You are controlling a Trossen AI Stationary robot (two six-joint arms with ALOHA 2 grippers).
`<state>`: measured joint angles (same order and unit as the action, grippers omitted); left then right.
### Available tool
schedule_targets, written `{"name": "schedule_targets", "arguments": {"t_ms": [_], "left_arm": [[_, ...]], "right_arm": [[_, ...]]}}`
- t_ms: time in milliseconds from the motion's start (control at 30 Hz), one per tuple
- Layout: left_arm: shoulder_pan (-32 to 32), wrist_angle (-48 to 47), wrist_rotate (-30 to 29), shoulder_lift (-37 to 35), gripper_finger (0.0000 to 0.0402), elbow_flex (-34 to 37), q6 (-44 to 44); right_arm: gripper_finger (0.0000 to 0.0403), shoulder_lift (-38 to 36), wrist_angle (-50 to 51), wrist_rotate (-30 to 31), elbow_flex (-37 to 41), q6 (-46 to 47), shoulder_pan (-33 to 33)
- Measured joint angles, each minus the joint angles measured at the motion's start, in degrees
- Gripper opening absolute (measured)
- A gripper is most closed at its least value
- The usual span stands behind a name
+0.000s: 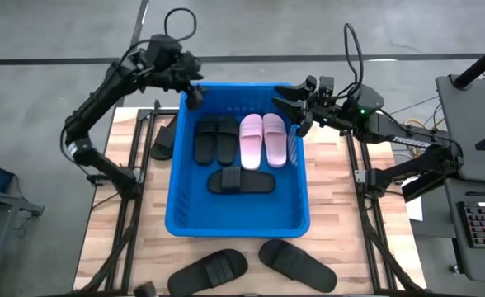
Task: Pick and place slides into bin
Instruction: Put the black slide into the blue bin
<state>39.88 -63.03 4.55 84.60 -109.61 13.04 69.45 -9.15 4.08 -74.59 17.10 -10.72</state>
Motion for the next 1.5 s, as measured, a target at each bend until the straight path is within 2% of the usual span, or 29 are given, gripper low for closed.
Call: {"name": "schedule_targets", "arguments": {"t_ms": [167, 367, 600, 867, 1067, 1233, 1333, 1500], "left_arm": [[6.65, -11.05, 5.11, 3.06, 0.0225, 0.82, 2.29], [11.79, -12.62, 5.28, 3.8, 0.0225, 4.41, 0.91], [16.73, -12.73, -1.54, 3.45, 0.0225, 8.17, -10.18], [19.78, -14.44, -8.32, 2.69, 0.0225, 9.27, -15.83], [21.35, -15.9, -9.56, 2.66, 0.0225, 10.16, -16.79], [22.1, -16.34, -9.98, 3.02, 0.0225, 15.75, -17.69], [22.95, -18.84, -13.04, 3.02, 0.0225, 19.59, -21.78], [22.91, -19.74, -12.0, 3.03, 0.0225, 22.34, -23.94]], "right_arm": [[0.0224, 0.0, 1.44, 0.0, 0.0, -0.06, 0.0], [0.0224, 0.0, 4.26, 0.0, 0.02, -0.24, -0.02], [0.0224, -0.04, 4.72, 0.02, 0.02, -0.61, -0.02], [0.0224, -0.04, 6.49, 0.02, 0.02, -0.67, -0.04], [0.0224, -0.04, 7.45, 0.04, 0.02, -1.09, -0.05], [0.0224, -0.04, 7.5, 0.04, 0.02, -1.31, -0.07], [0.0224, -0.04, 8.4, 0.04, 0.02, -1.26, -0.04], [0.0224, -0.04, 10.0, 0.04, 0.02, -1.22, -0.04]]}}
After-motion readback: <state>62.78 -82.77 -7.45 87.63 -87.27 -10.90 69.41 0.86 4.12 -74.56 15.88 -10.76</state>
